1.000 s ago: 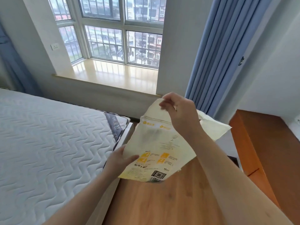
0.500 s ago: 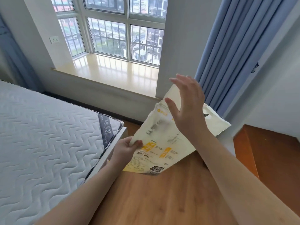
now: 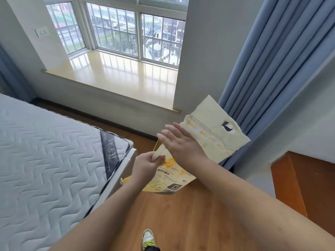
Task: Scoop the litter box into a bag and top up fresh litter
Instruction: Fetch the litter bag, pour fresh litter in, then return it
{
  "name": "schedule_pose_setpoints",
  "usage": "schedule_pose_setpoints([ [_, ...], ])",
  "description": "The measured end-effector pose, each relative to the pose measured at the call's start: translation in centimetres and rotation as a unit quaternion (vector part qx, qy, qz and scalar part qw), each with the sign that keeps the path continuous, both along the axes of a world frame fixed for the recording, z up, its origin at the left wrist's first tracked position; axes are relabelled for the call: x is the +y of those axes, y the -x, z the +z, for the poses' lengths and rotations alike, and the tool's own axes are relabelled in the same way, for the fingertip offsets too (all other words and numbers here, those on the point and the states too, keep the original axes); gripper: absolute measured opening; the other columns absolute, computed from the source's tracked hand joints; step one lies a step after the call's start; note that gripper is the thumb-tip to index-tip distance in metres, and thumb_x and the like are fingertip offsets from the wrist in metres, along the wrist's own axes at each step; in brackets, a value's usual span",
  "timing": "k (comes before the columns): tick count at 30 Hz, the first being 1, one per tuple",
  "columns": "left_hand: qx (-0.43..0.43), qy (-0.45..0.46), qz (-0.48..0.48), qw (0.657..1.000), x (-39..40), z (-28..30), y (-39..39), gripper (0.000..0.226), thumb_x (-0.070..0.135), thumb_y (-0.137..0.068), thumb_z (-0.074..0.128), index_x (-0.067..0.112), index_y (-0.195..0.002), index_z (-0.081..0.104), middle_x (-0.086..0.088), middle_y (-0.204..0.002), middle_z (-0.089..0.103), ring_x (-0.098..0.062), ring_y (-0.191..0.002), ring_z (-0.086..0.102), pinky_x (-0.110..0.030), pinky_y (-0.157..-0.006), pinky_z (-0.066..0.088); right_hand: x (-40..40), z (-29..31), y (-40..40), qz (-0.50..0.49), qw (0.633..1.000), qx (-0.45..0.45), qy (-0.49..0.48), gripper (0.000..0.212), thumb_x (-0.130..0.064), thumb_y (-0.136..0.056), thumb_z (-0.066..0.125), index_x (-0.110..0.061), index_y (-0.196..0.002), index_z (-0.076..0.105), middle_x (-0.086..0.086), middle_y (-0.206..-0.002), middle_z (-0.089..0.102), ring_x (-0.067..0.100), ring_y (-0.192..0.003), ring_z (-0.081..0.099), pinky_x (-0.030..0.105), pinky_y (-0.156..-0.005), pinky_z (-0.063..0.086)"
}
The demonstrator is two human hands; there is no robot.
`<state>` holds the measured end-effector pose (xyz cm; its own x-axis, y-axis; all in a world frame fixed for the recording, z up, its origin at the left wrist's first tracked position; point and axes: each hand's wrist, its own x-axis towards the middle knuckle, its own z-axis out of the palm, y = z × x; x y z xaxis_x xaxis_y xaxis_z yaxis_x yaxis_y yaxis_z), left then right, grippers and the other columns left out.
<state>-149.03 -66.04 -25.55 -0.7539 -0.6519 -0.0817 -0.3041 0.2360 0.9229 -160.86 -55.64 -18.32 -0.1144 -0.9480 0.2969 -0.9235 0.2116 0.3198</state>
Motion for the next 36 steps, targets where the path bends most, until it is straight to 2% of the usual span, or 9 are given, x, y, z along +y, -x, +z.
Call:
schedule_pose_setpoints([
  [3,-0.008,0.015,-0.006,1.000,-2.2,-0.8,3.0,0.030,0.034,-0.087,0.068,0.024,-0.059,0.063,0.011,-0.049,0.055,-0.006,-0.049,0.046,-0.033,-0.055,0.038,-2.5,-0.7,3.4,-0.004,0.999,0.040,-0.027,0.014,-0.013,-0.080,0.063,-0.012,-0.094,0.066,0.006,-0.091,0.063,0.027,-0.103,0.058,0.038,-0.116,0.019],
  [7,-0.012,0.046,-0.018,0.999,-4.6,-1.3,7.0,0.034,0.037,-0.089,0.066,0.033,-0.055,0.058,0.012,-0.045,0.045,-0.008,-0.048,0.038,-0.031,-0.053,0.031,-5.0,-0.9,7.1,0.014,0.997,0.059,-0.038,0.022,-0.002,-0.079,0.044,-0.018,-0.071,0.057,0.001,-0.072,0.055,0.024,-0.079,0.055,0.036,-0.108,0.031],
  [12,-0.005,0.097,-0.024,0.995,-7.3,-1.2,11.8,0.026,0.043,-0.088,0.065,0.037,-0.063,0.062,0.014,-0.053,0.056,-0.009,-0.055,0.050,-0.033,-0.054,0.038,-7.4,-0.7,12.7,0.032,0.997,0.055,-0.037,0.019,0.000,-0.073,0.059,-0.019,-0.067,0.057,-0.001,-0.064,0.052,0.023,-0.068,0.051,0.034,-0.086,0.039],
  [17,-0.105,0.166,-0.128,0.972,-11.8,-2.4,15.3,0.017,0.056,-0.084,0.058,0.039,-0.085,0.060,0.012,-0.075,0.066,-0.011,-0.074,0.061,-0.033,-0.065,0.050,-9.2,-1.6,18.1,0.059,0.998,0.025,-0.004,0.021,0.001,-0.073,0.061,-0.019,-0.068,0.057,-0.002,-0.065,0.051,0.023,-0.069,0.050,0.032,-0.087,0.039],
  [21,-0.202,0.180,-0.148,0.951,-14.7,-6.1,16.0,0.027,0.049,-0.084,0.059,0.031,-0.104,0.064,0.012,-0.086,0.068,-0.014,-0.083,0.062,-0.034,-0.073,0.051,-11.0,-3.0,22.6,0.079,0.997,-0.006,0.022,0.023,0.004,-0.075,0.054,-0.018,-0.070,0.059,-0.002,-0.066,0.053,0.023,-0.070,0.050,0.033,-0.089,0.039],
  [26,-0.252,0.154,-0.089,0.951,-16.1,-10.9,16.6,0.038,0.054,-0.077,0.055,0.032,-0.107,0.064,0.009,-0.087,0.069,-0.017,-0.083,0.062,-0.033,-0.071,0.050,-14.1,-5.8,27.2,0.119,0.992,-0.046,0.024,0.032,0.004,-0.076,0.039,-0.019,-0.069,0.060,-0.003,-0.066,0.053,0.022,-0.071,0.051,0.031,-0.089,0.038],
  [30,-0.236,0.130,-0.064,0.961,-17.1,-14.2,17.6,0.011,0.052,-0.079,0.057,0.059,-0.087,0.056,0.024,-0.073,0.064,-0.005,-0.072,0.058,-0.028,-0.062,0.044,-15.8,-9.3,29.8,0.130,0.987,-0.094,0.016,0.026,0.004,-0.073,0.050,-0.019,-0.069,0.060,-0.004,-0.066,0.053,0.022,-0.070,0.051,0.031,-0.088,0.038],
  [32,-0.205,0.128,-0.044,0.969,-17.7,-16.0,17.9,0.017,0.050,-0.080,0.058,0.066,-0.080,0.052,0.035,-0.077,0.060,0.001,-0.070,0.056,-0.026,-0.060,0.039,-16.5,-11.5,30.9,0.128,0.985,-0.115,0.019,0.026,0.005,-0.071,0.053,-0.019,-0.070,0.060,-0.004,-0.067,0.053,0.022,-0.070,0.050,0.030,-0.088,0.036],
  [36,-0.134,0.060,0.129,0.981,-18.8,-21.7,18.1,0.015,0.036,-0.074,0.083,0.042,-0.076,0.069,0.020,-0.079,0.067,-0.005,-0.076,0.060,-0.011,-0.061,0.041,-17.7,-17.2,31.6,0.119,0.980,-0.149,0.051,0.026,0.006,-0.070,0.054,-0.019,-0.070,0.060,-0.004,-0.066,0.052,0.022,-0.068,0.049,0.029,-0.093,0.036],
])
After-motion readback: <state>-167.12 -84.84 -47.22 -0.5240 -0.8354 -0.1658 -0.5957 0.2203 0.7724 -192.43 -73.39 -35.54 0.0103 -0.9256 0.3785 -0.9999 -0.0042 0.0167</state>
